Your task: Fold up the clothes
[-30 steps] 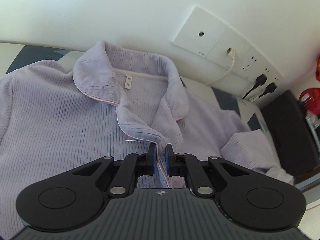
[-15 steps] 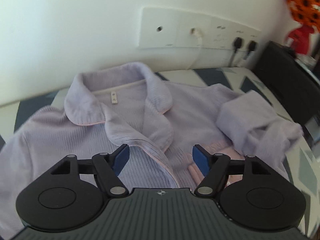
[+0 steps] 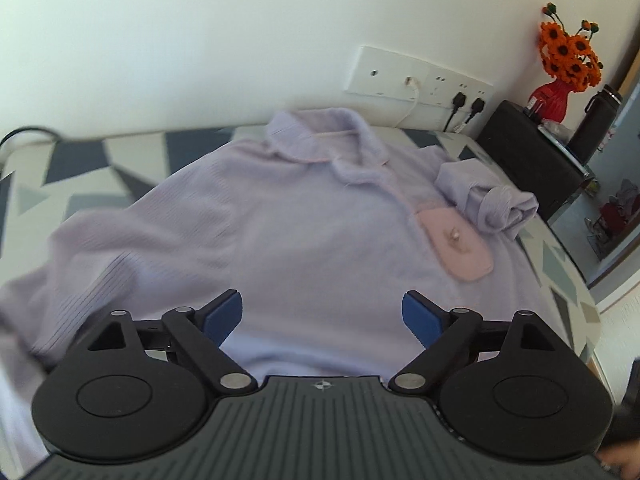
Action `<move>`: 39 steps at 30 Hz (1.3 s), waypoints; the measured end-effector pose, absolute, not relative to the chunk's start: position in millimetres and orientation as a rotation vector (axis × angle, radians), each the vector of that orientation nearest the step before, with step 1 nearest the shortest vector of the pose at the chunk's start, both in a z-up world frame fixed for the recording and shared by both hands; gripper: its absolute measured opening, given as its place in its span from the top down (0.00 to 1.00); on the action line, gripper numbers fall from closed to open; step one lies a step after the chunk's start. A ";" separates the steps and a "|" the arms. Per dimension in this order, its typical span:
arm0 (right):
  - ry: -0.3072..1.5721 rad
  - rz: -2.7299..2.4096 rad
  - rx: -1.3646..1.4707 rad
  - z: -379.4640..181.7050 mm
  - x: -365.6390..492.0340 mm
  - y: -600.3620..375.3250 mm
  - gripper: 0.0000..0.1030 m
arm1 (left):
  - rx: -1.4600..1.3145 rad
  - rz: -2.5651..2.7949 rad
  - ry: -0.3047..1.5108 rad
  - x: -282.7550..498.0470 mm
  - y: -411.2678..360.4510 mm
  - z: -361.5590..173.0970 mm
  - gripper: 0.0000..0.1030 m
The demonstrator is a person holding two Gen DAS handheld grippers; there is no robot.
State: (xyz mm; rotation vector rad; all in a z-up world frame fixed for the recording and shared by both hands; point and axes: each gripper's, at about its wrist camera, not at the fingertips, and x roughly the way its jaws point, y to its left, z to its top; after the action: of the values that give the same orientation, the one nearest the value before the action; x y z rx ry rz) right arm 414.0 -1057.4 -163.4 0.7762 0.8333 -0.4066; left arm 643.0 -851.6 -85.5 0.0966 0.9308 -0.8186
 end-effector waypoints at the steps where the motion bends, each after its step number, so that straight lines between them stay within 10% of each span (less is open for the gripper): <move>1: 0.829 -0.431 0.773 -159.6 414.9 -1054.3 0.73 | 0.098 -0.810 0.931 639.5 -838.7 -86.8 0.13; 12: 0.784 -0.593 0.559 -110.4 400.3 -1008.6 0.48 | 0.075 -0.816 0.927 606.9 -764.3 -104.2 0.13; 39: 0.723 -0.367 0.424 -101.4 261.8 -974.4 0.32 | 0.038 -0.473 0.890 431.9 -709.2 -85.7 0.11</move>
State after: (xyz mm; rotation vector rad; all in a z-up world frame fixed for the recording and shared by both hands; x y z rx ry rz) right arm 261.8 -974.4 -101.4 0.4242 0.7226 -0.3666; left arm 431.9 -709.2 -85.7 0.0375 0.8896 -0.4726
